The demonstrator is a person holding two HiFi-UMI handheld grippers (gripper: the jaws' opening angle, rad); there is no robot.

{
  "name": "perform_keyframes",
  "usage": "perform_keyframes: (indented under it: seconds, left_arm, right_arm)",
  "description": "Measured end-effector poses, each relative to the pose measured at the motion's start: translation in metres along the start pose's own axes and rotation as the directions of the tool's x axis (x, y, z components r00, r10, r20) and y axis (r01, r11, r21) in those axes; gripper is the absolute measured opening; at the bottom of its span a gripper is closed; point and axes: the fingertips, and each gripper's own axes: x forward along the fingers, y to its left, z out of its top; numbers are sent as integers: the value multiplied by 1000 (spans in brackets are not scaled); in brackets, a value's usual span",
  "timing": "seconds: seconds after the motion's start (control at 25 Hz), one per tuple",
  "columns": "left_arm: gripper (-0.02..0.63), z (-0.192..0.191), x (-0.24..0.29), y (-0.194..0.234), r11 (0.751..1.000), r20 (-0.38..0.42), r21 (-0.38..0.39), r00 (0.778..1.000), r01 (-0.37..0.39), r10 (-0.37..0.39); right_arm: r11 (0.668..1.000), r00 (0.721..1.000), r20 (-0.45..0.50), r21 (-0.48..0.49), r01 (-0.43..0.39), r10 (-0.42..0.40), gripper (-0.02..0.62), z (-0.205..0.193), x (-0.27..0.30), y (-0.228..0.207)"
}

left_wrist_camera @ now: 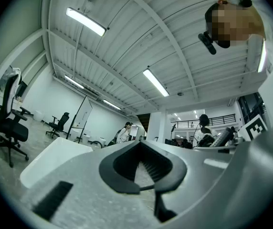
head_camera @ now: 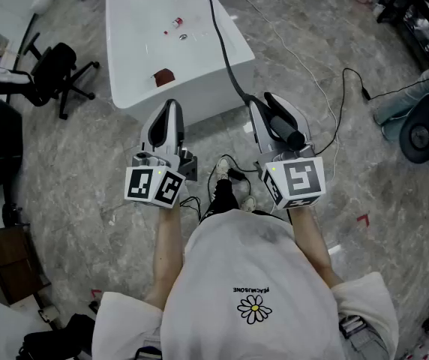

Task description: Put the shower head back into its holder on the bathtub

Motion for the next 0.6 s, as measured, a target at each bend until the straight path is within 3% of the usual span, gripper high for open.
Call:
perform_keyframes:
  seconds: [0.52, 0.6]
  left_arm:
    - [-6, -8, -3, 18, 998, -24, 27, 998, -65, 66]
    - [26, -13, -1, 16, 998, -27, 34, 998, -51, 52]
  right_arm:
    - [998, 999, 7, 53, 32, -32, 106, -1, 8, -12]
    - [998, 999, 6, 56, 37, -38, 106, -1, 11, -15]
